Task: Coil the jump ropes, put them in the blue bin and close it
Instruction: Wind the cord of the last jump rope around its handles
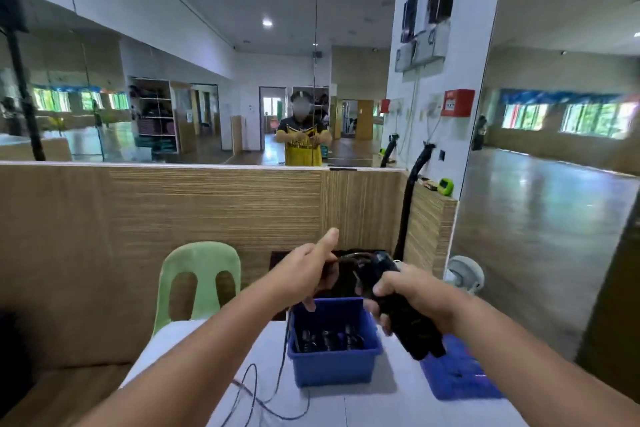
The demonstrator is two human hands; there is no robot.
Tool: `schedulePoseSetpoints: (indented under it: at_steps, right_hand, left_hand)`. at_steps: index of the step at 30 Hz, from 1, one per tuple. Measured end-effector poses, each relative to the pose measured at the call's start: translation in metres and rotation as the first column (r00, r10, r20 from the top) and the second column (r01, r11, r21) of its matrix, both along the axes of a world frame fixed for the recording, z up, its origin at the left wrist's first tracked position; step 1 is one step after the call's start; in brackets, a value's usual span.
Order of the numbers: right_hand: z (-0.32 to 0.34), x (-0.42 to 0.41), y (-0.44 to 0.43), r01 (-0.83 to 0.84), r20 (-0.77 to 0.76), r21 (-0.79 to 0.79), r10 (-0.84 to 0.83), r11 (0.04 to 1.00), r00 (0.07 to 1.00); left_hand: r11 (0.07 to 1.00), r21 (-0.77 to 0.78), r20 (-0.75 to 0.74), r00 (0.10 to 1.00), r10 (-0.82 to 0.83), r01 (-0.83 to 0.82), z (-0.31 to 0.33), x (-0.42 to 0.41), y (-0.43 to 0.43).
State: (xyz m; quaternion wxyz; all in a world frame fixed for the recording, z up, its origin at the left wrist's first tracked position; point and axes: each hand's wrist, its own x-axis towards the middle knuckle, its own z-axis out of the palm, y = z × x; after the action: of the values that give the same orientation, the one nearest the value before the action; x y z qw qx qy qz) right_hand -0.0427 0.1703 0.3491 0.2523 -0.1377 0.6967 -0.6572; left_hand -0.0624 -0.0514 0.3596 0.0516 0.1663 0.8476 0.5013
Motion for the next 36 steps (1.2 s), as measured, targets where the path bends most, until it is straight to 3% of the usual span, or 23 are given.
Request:
schedulePoseSetpoints:
  at_steps: [4,7,9,11,16,22,26,31,36]
  right_hand:
    - [0.017,-0.004,0.010,0.184,-0.379,0.265,-0.073,0.947,0.923]
    - [0.026,-0.009,0.014,0.423,-0.695,0.406,-0.027,0.810,0.718]
    - [0.030,-0.010,0.020,0.526,-0.810,0.391,0.011,0.755,0.586]
    - [0.035,-0.010,0.028,0.565,-0.863,0.316,-0.016,0.762,0.505]
    - [0.036,-0.005,0.029,0.543,-0.904,0.131,-0.125,0.830,0.409]
    - [0.028,-0.003,0.021,0.437,-0.811,-0.130,-0.349,0.890,0.469]
    - [0.024,0.002,0.016,0.348,-0.644,-0.342,-0.488,0.873,0.590]
    - [0.031,-0.002,0.011,0.217,-0.261,-0.753,-0.585,0.621,0.768]
    - [0.031,-0.005,0.009,0.135,-0.161,-0.868,-0.527,0.478,0.834]
  left_hand:
    - [0.979,0.197,0.095,0.992,-0.077,0.057,0.007,0.003,0.007]
    - [0.948,0.311,0.105,0.989,-0.107,0.070,0.011,0.009,0.015]
    - [0.942,0.329,0.069,0.993,-0.100,0.072,0.009,0.009,0.018]
    - [0.943,0.326,0.042,0.995,-0.087,0.069,0.006,0.012,0.019]
    - [0.920,0.392,0.039,0.998,-0.044,0.025,0.003,0.024,0.034]
    - [0.865,0.501,0.038,0.997,-0.065,0.037,0.002,0.029,0.052]
    - [0.851,0.524,0.033,0.998,-0.062,0.035,-0.010,0.024,0.064]
    - [0.866,0.499,0.041,0.998,-0.044,0.018,-0.022,0.029,0.081]
    - [0.879,0.477,-0.025,1.000,-0.019,0.029,-0.025,0.032,0.088]
